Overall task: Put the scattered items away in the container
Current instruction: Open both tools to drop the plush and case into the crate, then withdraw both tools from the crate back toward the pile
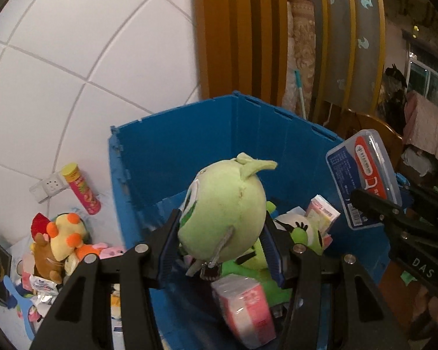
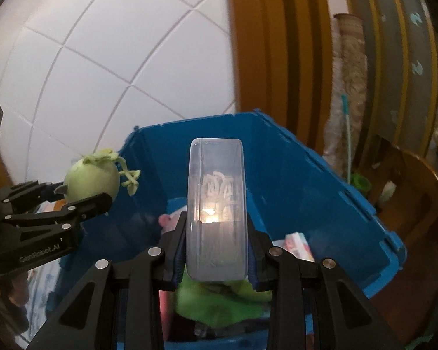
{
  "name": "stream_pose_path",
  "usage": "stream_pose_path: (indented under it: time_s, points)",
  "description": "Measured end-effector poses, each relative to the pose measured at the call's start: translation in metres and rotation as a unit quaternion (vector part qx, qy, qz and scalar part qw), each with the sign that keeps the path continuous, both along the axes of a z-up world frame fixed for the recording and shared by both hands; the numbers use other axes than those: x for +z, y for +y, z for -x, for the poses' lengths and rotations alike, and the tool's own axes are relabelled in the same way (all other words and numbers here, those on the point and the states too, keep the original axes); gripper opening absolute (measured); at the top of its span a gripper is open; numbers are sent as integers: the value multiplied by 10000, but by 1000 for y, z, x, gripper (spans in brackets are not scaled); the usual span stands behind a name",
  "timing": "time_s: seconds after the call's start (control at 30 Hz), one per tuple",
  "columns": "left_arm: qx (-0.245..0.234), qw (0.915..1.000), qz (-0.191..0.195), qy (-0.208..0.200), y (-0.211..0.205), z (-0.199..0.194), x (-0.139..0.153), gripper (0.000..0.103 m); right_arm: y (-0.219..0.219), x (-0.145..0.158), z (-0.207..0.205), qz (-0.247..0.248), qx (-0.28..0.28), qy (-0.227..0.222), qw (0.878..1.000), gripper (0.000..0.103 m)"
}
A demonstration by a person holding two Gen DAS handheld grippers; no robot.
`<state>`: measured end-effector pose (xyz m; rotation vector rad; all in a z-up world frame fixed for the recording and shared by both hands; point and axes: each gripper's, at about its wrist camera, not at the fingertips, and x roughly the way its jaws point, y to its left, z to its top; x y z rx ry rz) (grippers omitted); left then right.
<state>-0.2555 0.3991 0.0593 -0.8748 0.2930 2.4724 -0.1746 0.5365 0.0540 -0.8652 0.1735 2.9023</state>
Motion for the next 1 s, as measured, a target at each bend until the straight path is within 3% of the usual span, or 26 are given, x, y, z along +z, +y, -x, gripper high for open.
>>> stream_pose_path:
  time_s: [0.03,0.1,0.13,0.17,0.23,0.33,0.6,1.0]
  points:
    - [-3,10000,0,-29,3,0,-2,56,4,-1,-1,-5,-36,-10,10000,33]
    - [24,10000,-13,-89,6,0,-5,70,10,-5,-2,44,-133,20,9999,52]
    - [51,9999,-23,-99,7,0,-6,86,15,-5,-3,62,-222,40,9997,78]
    - [83,9999,-31,-75,6,0,-8,94,17,-6,-6,56,-311,66,9995,95]
    - [117,9999,-27,18,4,-2,-9,99,22,-5,-9,53,-410,116,9991,96]
    - [170,9998,10,44,2,-2,-10,99,27,-8,-9,58,-489,83,9988,103]
    - [397,9992,-50,86,-18,3,-11,99,22,-13,-4,10,-457,28,9989,103]
    - [894,9955,-105,309,-86,-5,-9,99,-28,-16,10,9,-15,27,10000,103]
